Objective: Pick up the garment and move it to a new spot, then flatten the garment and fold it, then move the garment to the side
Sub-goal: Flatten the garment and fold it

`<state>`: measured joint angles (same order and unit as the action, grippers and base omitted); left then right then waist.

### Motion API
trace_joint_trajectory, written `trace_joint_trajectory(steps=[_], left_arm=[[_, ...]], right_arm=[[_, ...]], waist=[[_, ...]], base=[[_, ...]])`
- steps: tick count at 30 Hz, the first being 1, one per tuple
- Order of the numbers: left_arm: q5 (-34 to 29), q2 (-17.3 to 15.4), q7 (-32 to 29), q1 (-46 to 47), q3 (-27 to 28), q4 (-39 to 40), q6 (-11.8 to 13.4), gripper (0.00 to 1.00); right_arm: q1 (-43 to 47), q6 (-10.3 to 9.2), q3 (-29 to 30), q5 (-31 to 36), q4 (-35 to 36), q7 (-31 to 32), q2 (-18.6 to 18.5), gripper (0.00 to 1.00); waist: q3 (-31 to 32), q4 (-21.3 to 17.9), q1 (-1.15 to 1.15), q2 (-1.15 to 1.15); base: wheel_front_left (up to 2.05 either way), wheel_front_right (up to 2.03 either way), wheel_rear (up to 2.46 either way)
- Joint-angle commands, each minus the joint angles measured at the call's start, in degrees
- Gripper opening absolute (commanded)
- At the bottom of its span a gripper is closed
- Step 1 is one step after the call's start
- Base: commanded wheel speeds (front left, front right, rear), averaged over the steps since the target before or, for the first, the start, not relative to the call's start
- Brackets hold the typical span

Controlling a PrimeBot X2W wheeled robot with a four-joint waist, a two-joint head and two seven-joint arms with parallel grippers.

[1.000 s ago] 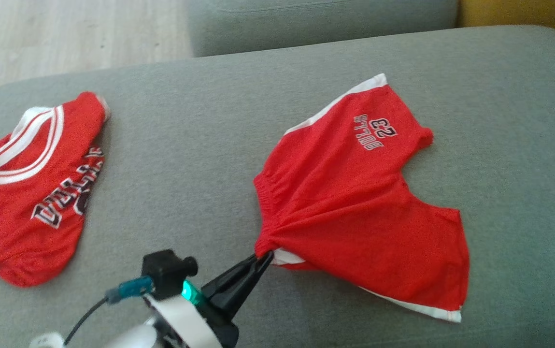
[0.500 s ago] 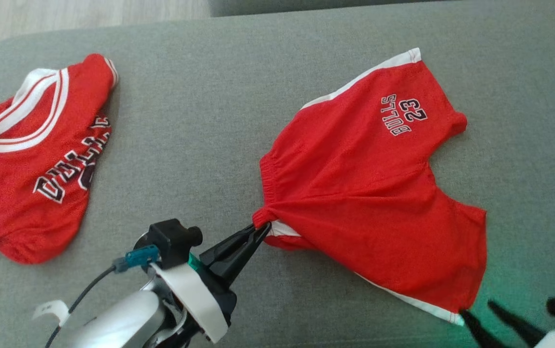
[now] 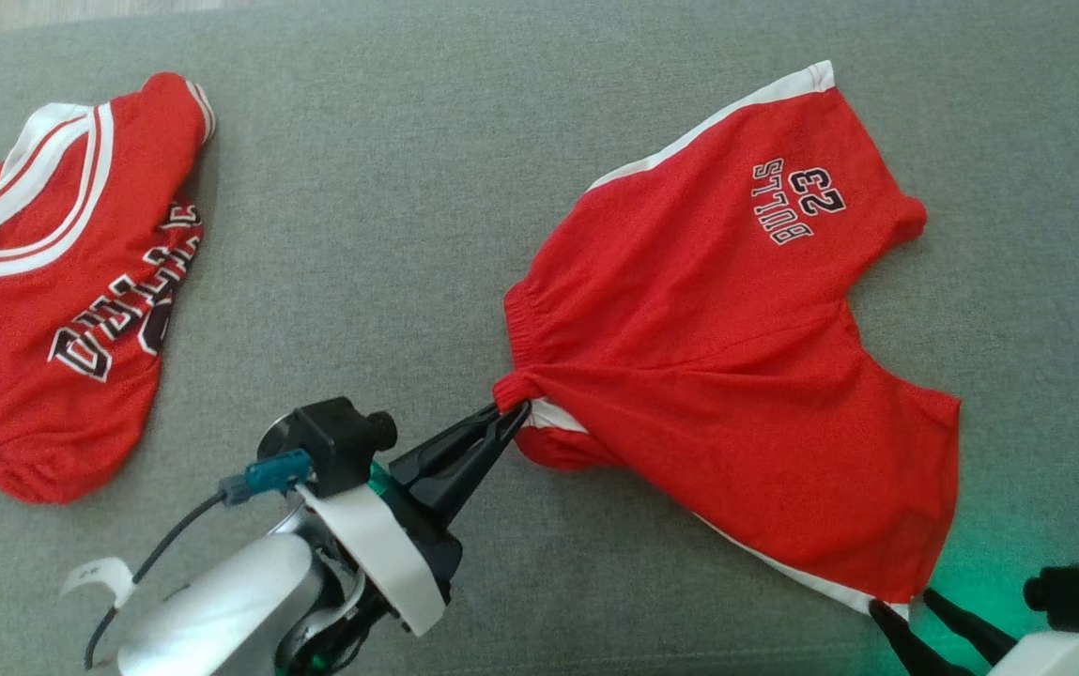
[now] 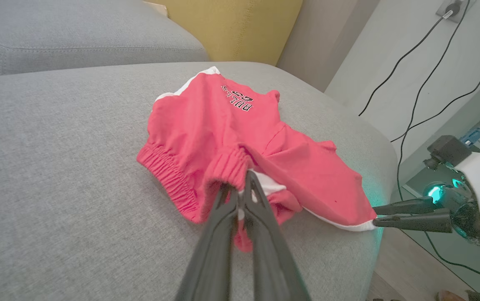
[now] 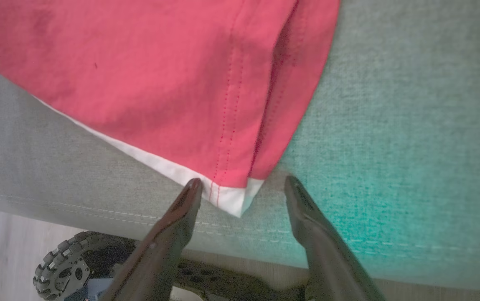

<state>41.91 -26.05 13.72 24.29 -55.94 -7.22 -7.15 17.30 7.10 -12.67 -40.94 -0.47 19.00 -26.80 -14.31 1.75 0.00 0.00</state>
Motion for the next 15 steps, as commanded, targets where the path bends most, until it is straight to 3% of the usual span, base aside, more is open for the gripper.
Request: trace_joint_trajectory(steps=[1,5,6,7,8,9,10,15], left_arm=[[-0.52,-1.30,0.52,2.60,1.68,1.46,-0.34,0.00],[-0.48,-1.51,0.42,3.07,1.24,1.50,-0.34,0.00],[-0.42,-1.59,0.37,3.21,1.13,1.54,-0.34,0.00],[-0.38,-1.72,0.26,3.35,1.08,1.53,-0.34,0.00],[-0.41,-1.85,0.14,3.51,1.04,1.51,-0.34,0.00],[-0.44,-1.94,0.08,3.64,1.03,1.50,-0.34,0.00],[-0.43,-2.01,0.06,3.74,1.04,1.48,-0.33,0.00],[-0.26,-2.74,0.12,2.99,1.10,1.40,0.16,0.00]], right_arm=[[-1.81,0.39,-1.43,-0.86,-0.03,-1.21,-1.48,1.00],[-3.48,0.39,-3.13,-2.07,-3.11,-2.30,-1.30,1.00],[-3.97,0.39,-3.66,-2.53,-3.98,-2.66,-1.25,0.90],[-4.44,0.39,-4.16,-2.92,-4.76,-3.08,-1.23,0.71],[-4.87,0.39,-4.63,-3.33,-5.50,-3.47,-1.23,0.45],[-5.30,0.39,-5.15,-3.63,-6.13,-3.88,-1.29,0.35],[-5.70,0.39,-5.77,-4.07,-6.63,-4.21,-1.39,0.00],[-6.27,0.39,-6.67,-7.29,-6.69,-6.07,-4.52,0.00]], waist=[[-0.27,0.26,0.00,0.00],[-0.48,0.62,0.00,0.00],[-0.56,0.73,0.00,0.00],[-0.62,0.79,0.00,0.00],[-0.68,0.80,0.00,0.00],[-0.73,0.79,0.00,0.00],[-0.74,0.73,0.00,0.00],[0.55,-1.29,0.00,0.00]], base=[[0.00,0.00,0.00],[0.00,0.00,0.00],[0.00,0.00,0.00],[0.00,0.00,0.00],[0.00,0.00,0.00],[0.00,0.00,0.00],[0.00,0.00,0.00],[0.00,0.00,0.00]])
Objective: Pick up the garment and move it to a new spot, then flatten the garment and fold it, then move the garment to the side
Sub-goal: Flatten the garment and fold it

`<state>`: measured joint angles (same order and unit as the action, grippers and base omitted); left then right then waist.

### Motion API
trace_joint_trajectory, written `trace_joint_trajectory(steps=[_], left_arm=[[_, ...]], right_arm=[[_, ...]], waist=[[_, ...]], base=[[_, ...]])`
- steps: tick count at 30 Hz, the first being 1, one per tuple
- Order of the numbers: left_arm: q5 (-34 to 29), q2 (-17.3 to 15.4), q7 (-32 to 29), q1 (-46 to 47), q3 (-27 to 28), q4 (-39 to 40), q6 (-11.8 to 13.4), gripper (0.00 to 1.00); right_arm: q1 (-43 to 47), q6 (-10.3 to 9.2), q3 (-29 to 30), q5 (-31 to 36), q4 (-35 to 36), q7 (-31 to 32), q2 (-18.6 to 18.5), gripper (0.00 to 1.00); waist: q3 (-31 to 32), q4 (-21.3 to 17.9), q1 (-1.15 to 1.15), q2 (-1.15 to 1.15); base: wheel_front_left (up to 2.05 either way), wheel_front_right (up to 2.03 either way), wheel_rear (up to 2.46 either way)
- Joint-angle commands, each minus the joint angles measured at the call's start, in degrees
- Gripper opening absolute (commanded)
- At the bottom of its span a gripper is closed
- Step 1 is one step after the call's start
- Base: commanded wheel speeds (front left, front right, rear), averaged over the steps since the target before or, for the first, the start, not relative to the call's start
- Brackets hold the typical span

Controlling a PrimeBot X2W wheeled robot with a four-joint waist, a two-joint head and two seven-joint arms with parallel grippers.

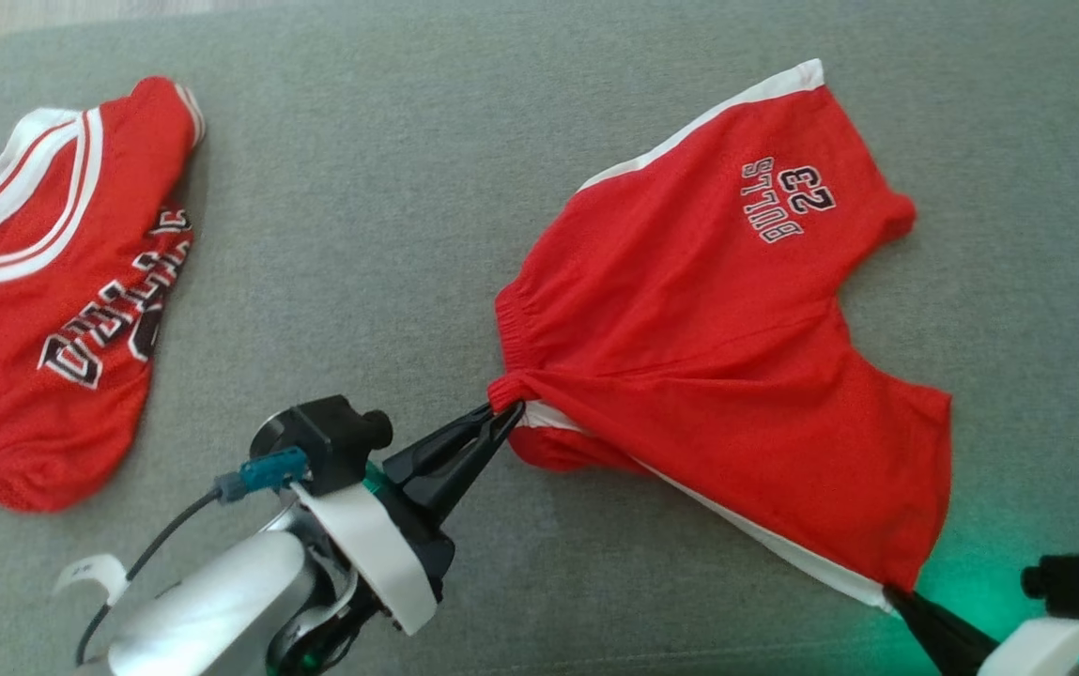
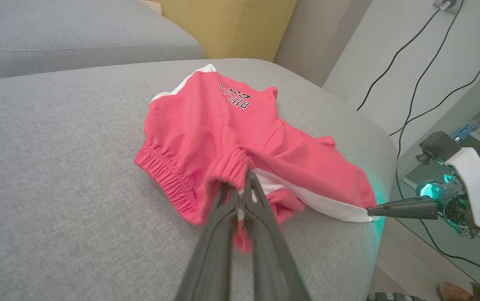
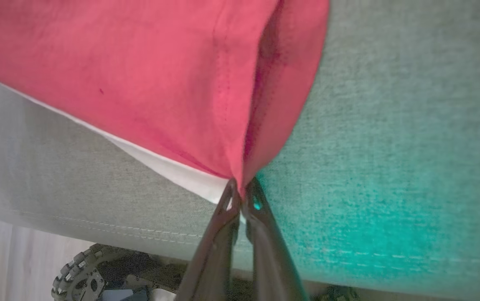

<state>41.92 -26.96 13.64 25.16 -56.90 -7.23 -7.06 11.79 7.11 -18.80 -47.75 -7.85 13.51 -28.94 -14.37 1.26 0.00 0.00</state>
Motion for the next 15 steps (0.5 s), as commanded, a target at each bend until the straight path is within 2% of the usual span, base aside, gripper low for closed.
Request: trace_joint_trajectory(steps=[1,5,9,12,15], left_arm=[[-0.21,-2.00,0.24,1.83,2.02,1.59,0.08,0.00],[-0.56,-3.05,0.24,0.25,1.36,2.96,0.48,0.00],[-1.21,-4.03,-0.21,-1.76,0.22,5.60,1.52,0.00],[-1.47,-4.73,-1.22,-3.13,-0.96,7.99,1.97,0.00],[-1.30,-5.24,-2.19,-3.86,-1.69,10.89,2.20,0.00]], right_arm=[[-0.48,0.37,0.24,-1.27,1.42,-0.77,-3.37,0.00],[1.57,0.37,5.51,-3.59,5.67,-0.25,-8.86,0.00],[5.76,0.37,14.58,-5.69,12.38,2.99,-14.29,0.00],[9.93,0.37,22.55,-6.56,18.47,6.92,-15.74,0.00],[13.60,0.37,29.74,-6.97,24.68,11.60,-14.70,0.00]], waist=[[0.96,-1.27,0.00,0.00],[2.91,-3.16,0.00,0.00],[4.95,-3.73,0.00,0.00],[6.18,-3.29,0.00,0.00],[6.92,-2.29,0.00,0.00]], base=[[0.00,0.00,0.00],[0.00,0.00,0.00],[0.00,0.00,0.00],[0.00,0.00,0.00],[0.00,0.00,0.00]])
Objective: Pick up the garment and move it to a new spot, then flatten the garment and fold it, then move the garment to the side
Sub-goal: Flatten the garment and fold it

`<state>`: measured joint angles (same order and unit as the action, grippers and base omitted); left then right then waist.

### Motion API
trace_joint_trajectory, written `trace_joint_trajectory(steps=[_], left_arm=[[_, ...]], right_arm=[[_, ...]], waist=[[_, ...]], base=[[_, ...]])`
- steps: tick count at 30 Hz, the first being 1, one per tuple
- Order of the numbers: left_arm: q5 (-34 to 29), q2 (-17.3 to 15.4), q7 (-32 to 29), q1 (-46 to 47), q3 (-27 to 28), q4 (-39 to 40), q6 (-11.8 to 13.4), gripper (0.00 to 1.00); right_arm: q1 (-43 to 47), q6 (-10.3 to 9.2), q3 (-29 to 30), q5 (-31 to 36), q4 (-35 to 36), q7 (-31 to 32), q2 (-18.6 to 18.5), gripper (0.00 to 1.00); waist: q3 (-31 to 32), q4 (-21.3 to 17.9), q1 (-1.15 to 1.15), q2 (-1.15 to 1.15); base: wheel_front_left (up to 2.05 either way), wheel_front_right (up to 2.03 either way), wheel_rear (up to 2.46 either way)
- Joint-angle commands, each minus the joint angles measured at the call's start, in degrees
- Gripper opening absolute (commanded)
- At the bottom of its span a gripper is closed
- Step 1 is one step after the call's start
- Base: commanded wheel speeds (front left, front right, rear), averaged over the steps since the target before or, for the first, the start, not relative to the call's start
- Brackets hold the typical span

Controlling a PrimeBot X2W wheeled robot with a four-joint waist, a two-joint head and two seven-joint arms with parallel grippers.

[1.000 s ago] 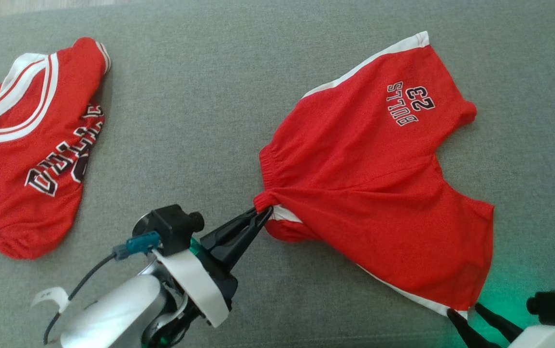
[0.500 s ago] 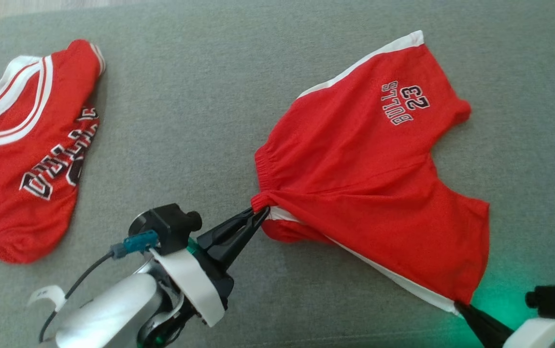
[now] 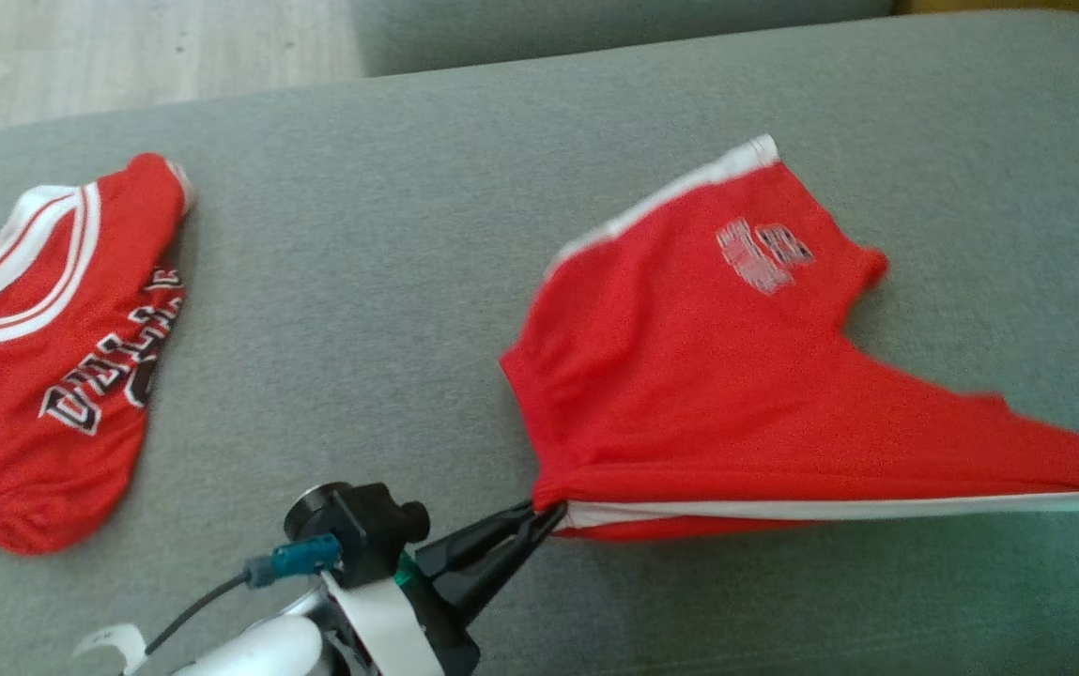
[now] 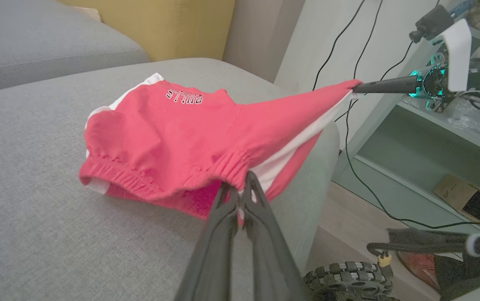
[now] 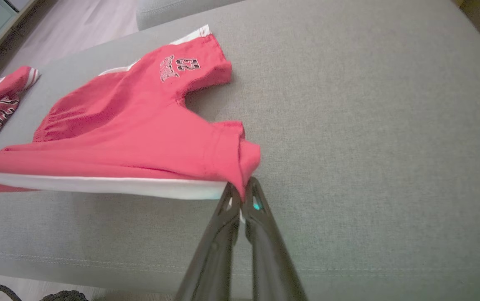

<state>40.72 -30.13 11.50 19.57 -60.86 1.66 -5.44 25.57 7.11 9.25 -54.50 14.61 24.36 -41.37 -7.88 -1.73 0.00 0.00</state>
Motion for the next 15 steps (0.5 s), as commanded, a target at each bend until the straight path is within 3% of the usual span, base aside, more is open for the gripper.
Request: trace_joint_trajectory(steps=[1,7,15], left_arm=[[-0.01,-2.21,-0.48,1.67,2.08,3.00,0.63,0.00],[1.51,-1.81,-1.82,2.80,2.37,6.61,0.53,0.00],[7.31,4.32,-2.10,9.14,2.93,0.16,-1.40,0.00]], right_arm=[[0.75,0.37,3.86,-0.12,4.12,2.34,-1.70,0.00],[-0.07,0.37,10.71,0.46,11.10,12.13,1.32,0.00],[-15.89,0.37,6.62,-0.34,5.54,24.30,1.03,0.00]], waist=[[0.61,1.17,0.00,0.00],[0.48,4.18,0.00,0.00],[-3.02,8.36,0.00,0.00]], base=[[0.00,0.00,0.00],[0.00,0.00,0.00],[0.00,0.00,0.00]])
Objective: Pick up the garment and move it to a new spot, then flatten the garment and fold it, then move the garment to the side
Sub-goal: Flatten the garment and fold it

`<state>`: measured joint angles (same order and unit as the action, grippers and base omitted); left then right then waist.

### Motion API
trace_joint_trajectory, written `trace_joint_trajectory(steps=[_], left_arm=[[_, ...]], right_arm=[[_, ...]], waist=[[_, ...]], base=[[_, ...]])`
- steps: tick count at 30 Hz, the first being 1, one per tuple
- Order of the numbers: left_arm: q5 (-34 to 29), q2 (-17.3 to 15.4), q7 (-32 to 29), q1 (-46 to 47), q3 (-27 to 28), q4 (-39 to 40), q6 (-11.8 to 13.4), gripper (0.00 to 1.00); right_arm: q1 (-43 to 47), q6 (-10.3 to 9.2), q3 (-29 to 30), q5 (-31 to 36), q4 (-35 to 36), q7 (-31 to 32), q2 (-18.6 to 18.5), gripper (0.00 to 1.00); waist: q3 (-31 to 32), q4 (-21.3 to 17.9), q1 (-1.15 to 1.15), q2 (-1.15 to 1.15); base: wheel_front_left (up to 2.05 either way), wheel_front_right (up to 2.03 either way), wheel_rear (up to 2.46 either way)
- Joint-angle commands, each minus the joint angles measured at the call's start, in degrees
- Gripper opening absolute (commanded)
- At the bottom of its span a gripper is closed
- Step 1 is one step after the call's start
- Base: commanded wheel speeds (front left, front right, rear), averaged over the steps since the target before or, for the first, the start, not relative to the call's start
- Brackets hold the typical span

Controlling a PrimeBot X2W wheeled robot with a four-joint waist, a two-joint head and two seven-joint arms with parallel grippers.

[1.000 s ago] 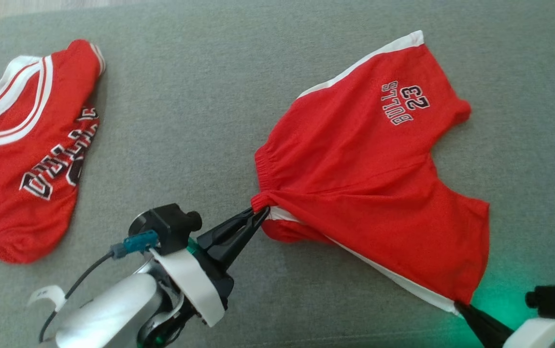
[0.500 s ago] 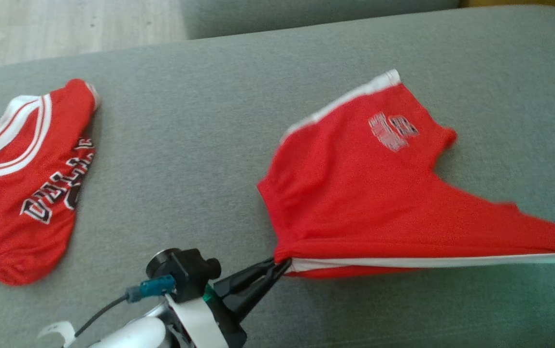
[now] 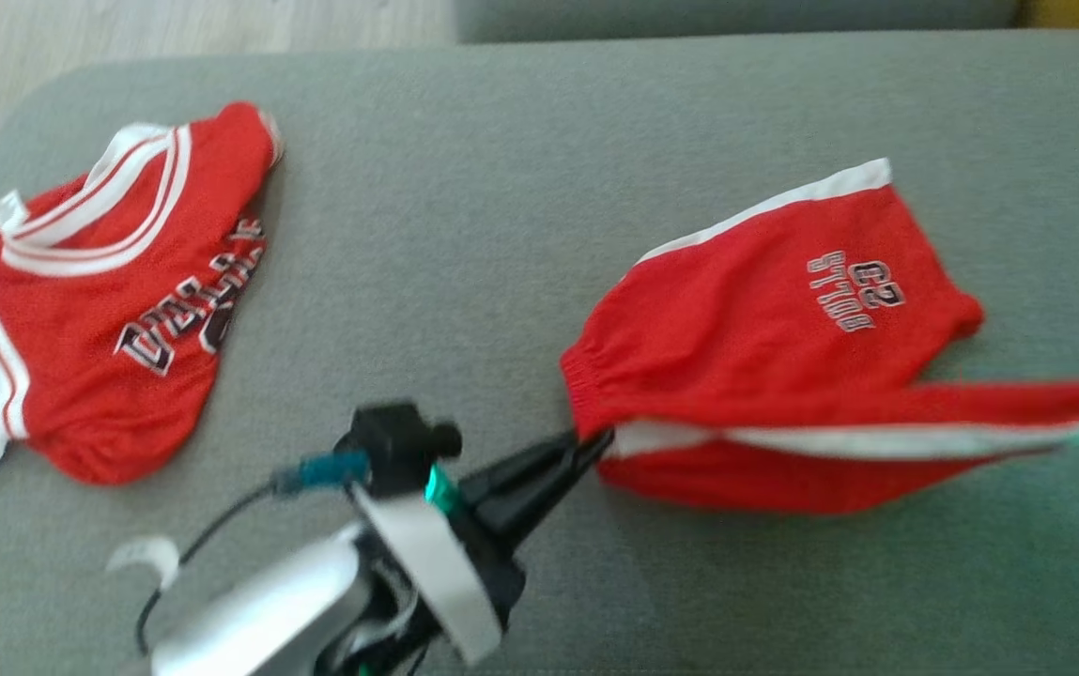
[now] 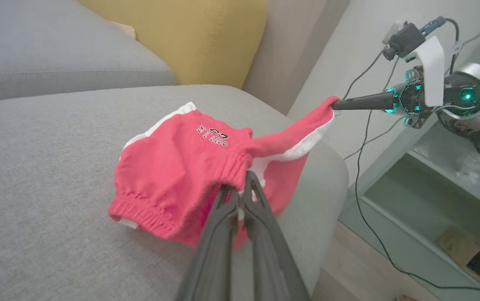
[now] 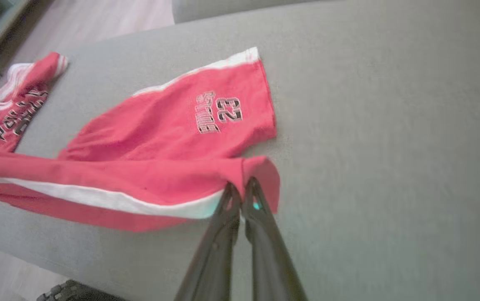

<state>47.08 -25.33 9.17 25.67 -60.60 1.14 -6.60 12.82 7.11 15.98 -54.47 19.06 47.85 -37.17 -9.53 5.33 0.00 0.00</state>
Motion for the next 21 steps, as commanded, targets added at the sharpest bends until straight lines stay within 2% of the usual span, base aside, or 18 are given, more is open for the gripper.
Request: trace_joint_trajectory(steps=[1,2,7,11,15,21], left_arm=[[2.35,0.45,0.38,3.90,2.96,-0.68,-0.41,0.00],[2.35,0.45,0.38,3.90,2.96,-0.68,-0.41,0.00],[10.26,4.57,-0.84,8.46,2.71,-6.54,-0.83,0.00],[15.09,6.51,-0.50,13.50,1.22,-9.25,-0.87,0.00],[17.71,7.63,0.62,18.31,-0.60,-12.89,-0.87,0.00],[19.91,7.70,2.39,23.32,-3.44,-17.56,-0.88,0.00]], right_arm=[[-5.84,0.37,-0.94,-0.45,-0.25,2.10,-3.25,0.00],[-5.84,0.37,-0.94,-0.45,-0.25,2.10,-3.25,0.00],[-18.84,0.37,-6.22,0.99,-6.80,7.86,-5.00,0.00],[-27.87,0.37,-10.13,1.59,-11.25,12.03,-5.46,0.00],[-35.56,0.37,-12.80,3.25,-15.84,15.20,-5.60,0.00],[-43.57,0.37,-15.40,5.24,-21.39,16.10,-6.07,0.00]], waist=[[-1.87,1.72,0.00,0.00],[-1.87,1.72,0.00,0.00],[-4.93,3.66,0.00,0.00],[-7.62,4.89,0.00,0.00],[-9.97,5.86,0.00,0.00],[-12.49,6.82,0.00,0.00]], base=[[0.00,0.00,0.00],[0.00,0.00,0.00],[0.00,0.00,0.00],[0.00,0.00,0.00],[0.00,0.00,0.00],[0.00,0.00,0.00]])
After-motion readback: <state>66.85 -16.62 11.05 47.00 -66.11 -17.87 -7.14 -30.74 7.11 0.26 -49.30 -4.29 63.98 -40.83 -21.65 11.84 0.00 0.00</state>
